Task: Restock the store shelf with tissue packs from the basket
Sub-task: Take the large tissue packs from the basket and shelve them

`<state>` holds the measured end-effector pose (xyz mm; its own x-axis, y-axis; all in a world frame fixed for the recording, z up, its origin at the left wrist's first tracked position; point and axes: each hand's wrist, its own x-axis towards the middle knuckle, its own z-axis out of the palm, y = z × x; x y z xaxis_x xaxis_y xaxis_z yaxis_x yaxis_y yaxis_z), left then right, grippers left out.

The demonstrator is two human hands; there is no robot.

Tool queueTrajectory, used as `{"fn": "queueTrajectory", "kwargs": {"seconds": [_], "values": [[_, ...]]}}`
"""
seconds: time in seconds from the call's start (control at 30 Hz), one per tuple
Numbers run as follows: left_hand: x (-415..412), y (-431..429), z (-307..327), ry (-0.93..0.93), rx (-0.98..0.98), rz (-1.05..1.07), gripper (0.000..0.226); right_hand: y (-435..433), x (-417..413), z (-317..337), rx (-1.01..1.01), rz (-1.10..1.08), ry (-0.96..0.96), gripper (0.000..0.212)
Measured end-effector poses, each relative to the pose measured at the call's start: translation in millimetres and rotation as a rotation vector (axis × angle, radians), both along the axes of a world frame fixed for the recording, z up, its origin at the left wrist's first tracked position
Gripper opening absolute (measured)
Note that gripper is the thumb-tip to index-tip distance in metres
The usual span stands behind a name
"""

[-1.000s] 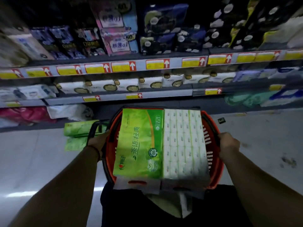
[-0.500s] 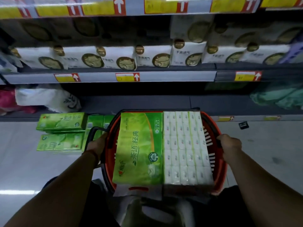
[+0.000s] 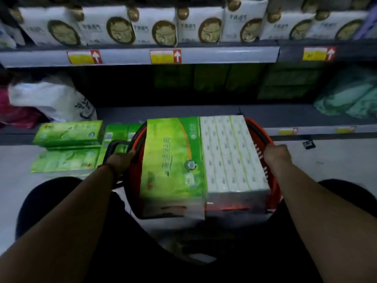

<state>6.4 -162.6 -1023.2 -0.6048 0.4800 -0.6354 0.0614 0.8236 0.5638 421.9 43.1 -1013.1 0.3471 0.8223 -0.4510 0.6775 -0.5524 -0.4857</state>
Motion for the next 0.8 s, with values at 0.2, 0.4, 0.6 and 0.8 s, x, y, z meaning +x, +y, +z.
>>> {"fn": "queueTrajectory", "kwargs": {"seconds": [0.2, 0.4, 0.6, 0.8], "values": [[18.2, -12.2, 24.7, 0.165, 0.01, -0.133, 0.023, -32.9, 11.5, 21.8, -0.029, 0.45, -0.273, 0.049], [28.4, -10.5, 44.6, 0.207, 0.012, -0.128, 0.023, -23.2, -3.8, 85.8, -0.218, 0.869, -0.433, 0.024], [43.5, 5.4, 33.6, 0.46, 0.0, -0.378, 0.031, -6.8, -4.7, 79.7, -0.124, 0.788, -0.113, 0.018], [50.1, 31.2, 52.5, 0.745, -0.052, -0.598, 0.044, -6.1, -29.3, 67.9, -0.031, 0.483, 0.222, 0.035]]}}
